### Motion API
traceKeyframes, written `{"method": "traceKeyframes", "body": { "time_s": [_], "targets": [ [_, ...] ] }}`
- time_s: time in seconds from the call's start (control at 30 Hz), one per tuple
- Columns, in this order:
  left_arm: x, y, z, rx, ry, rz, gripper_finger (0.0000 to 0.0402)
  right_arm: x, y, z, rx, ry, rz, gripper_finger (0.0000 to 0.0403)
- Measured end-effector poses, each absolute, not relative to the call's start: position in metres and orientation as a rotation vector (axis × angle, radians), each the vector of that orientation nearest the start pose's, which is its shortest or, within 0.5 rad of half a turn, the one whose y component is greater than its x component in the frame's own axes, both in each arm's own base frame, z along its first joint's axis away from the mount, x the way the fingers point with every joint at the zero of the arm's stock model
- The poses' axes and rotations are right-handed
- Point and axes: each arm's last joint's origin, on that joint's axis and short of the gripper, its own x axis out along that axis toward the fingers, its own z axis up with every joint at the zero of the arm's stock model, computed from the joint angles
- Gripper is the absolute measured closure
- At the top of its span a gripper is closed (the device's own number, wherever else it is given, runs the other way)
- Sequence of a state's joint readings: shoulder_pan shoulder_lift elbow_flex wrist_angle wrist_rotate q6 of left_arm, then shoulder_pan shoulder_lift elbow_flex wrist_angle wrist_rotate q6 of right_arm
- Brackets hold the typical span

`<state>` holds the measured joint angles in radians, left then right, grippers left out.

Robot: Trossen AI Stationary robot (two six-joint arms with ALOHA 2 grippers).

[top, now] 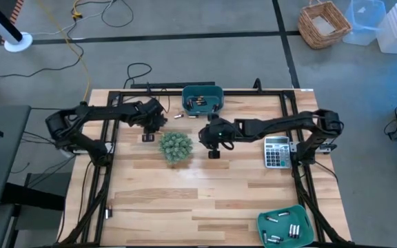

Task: Sort batteries
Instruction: Put the black battery into the blue bin

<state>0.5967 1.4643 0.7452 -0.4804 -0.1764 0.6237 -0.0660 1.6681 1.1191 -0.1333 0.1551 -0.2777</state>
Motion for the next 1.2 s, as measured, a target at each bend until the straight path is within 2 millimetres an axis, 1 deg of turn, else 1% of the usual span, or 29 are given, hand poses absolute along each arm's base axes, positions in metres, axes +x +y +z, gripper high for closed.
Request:
{"method": "traceKeyframes", "body": {
  "time_s": [0.13,0.27,0.43,0.6,0.8,1.03,1.2],
  "targets": [
    [0.207,0.149,0.155,0.272,1.348,0.280,0.0256,0.360,-0.023,0.229,-0.295,0.710,-0.103,0.0223],
    [0.205,0.152,0.155,0.265,1.350,0.284,0.0257,0.359,-0.022,0.228,-0.289,0.718,-0.108,0.0223],
    [0.205,0.153,0.155,0.236,1.315,0.246,0.0259,0.359,-0.022,0.228,-0.288,0.722,-0.109,0.0223],
    [0.204,0.155,0.153,0.255,1.288,0.251,0.0259,0.359,-0.022,0.228,-0.287,0.721,-0.109,0.0223],
    [0.203,0.156,0.151,0.216,1.284,0.246,0.0260,0.359,-0.022,0.228,-0.280,0.720,-0.112,0.0223],
    [0.206,0.158,0.129,0.135,1.361,0.220,0.0260,0.359,-0.022,0.228,-0.265,0.725,-0.116,0.0223],
    [0.208,0.158,0.127,0.121,1.352,0.236,0.0264,0.358,-0.022,0.227,-0.255,0.731,-0.118,0.0223]
  ]
}}
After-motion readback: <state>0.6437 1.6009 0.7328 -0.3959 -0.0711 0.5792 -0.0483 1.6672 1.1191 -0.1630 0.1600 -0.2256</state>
